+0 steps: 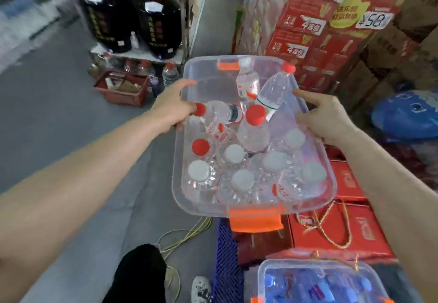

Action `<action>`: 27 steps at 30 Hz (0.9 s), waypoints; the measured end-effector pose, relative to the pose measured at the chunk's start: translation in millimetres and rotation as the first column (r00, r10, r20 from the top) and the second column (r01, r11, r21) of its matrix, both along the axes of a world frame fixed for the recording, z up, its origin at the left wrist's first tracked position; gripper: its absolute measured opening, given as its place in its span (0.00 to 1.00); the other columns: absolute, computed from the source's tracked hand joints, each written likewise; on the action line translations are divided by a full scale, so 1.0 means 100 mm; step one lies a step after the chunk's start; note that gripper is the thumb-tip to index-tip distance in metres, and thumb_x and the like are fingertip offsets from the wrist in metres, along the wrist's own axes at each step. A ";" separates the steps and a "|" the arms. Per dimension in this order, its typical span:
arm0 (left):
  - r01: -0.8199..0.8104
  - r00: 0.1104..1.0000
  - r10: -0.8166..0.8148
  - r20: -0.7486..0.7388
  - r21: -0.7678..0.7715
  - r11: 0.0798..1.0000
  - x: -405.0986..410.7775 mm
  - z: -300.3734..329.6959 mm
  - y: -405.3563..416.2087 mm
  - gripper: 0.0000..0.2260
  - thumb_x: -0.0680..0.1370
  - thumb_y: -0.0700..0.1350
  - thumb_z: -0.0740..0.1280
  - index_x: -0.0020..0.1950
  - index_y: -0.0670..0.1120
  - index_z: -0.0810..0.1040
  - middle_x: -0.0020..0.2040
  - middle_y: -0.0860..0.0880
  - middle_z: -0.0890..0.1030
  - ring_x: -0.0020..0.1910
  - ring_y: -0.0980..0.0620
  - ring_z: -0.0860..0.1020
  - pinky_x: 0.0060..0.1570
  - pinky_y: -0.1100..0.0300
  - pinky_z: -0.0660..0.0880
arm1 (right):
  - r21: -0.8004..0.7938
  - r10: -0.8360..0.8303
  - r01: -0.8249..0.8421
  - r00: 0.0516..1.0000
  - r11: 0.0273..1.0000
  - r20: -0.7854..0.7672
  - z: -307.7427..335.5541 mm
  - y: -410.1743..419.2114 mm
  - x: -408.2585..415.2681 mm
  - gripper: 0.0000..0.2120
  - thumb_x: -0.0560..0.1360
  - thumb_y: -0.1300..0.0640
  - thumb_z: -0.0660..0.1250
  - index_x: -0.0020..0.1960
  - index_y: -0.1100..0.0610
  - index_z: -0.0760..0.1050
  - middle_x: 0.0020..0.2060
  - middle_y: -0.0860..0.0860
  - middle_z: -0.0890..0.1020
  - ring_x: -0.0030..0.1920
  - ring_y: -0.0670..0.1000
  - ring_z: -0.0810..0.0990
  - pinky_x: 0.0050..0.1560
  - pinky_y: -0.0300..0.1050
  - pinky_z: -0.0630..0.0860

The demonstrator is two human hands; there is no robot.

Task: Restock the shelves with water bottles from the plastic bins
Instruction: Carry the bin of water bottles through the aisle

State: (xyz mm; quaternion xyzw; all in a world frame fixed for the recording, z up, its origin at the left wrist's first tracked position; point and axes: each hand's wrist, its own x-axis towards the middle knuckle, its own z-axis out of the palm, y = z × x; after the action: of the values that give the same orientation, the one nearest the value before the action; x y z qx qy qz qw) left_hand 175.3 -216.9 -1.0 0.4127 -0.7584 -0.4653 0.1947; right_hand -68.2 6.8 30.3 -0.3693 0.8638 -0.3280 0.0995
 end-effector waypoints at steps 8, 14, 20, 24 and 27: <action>-0.287 0.948 0.289 0.134 -0.037 0.957 2.00 -0.55 -1.30 0.27 0.73 0.41 0.68 0.70 0.56 0.66 0.34 0.44 0.79 0.25 0.44 0.76 0.26 0.61 0.71 | 0.125 0.359 -0.358 0.933 0.925 0.012 -0.67 -2.43 1.43 0.30 0.70 0.60 0.69 0.68 0.39 0.73 0.38 0.49 0.77 0.32 0.49 0.73 0.37 0.39 0.67; -0.470 0.857 0.447 0.258 0.032 0.882 3.52 -1.09 -2.42 0.24 0.74 0.43 0.64 0.68 0.60 0.65 0.30 0.45 0.78 0.21 0.48 0.76 0.31 0.58 0.77 | 0.087 0.459 -0.481 0.868 0.873 0.192 -1.43 -4.17 2.87 0.31 0.68 0.60 0.70 0.67 0.37 0.74 0.55 0.47 0.83 0.52 0.51 0.79 0.55 0.44 0.76; -0.619 0.742 0.567 0.358 0.040 0.785 4.81 -1.28 -3.46 0.27 0.73 0.40 0.62 0.68 0.60 0.64 0.35 0.45 0.79 0.23 0.46 0.78 0.25 0.60 0.74 | 0.128 0.595 -0.632 0.767 0.764 0.241 -1.82 -5.68 4.15 0.33 0.68 0.58 0.69 0.67 0.33 0.70 0.63 0.43 0.79 0.65 0.55 0.75 0.67 0.53 0.71; -0.697 0.670 0.636 0.383 0.030 0.716 5.43 -1.32 -3.98 0.27 0.72 0.40 0.65 0.69 0.58 0.65 0.38 0.45 0.80 0.27 0.45 0.80 0.25 0.57 0.77 | 0.169 0.661 -0.711 0.699 0.683 0.273 -1.93 -6.60 4.77 0.32 0.69 0.59 0.68 0.68 0.35 0.71 0.47 0.46 0.81 0.50 0.52 0.75 0.62 0.51 0.75; -0.761 0.605 0.688 0.400 0.036 0.648 5.76 -1.34 -4.37 0.28 0.72 0.40 0.65 0.70 0.57 0.64 0.45 0.43 0.79 0.28 0.45 0.81 0.22 0.59 0.75 | 0.190 0.727 -0.773 0.634 0.605 0.264 -1.98 -7.30 5.13 0.31 0.68 0.58 0.68 0.67 0.34 0.72 0.33 0.43 0.74 0.44 0.52 0.70 0.56 0.47 0.75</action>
State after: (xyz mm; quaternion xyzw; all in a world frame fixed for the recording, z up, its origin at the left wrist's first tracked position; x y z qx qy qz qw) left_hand 750.9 -653.7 -134.8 0.7787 -0.4947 -0.3383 0.1854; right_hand 444.7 -723.5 -167.5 -0.6518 0.6548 -0.1561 0.3492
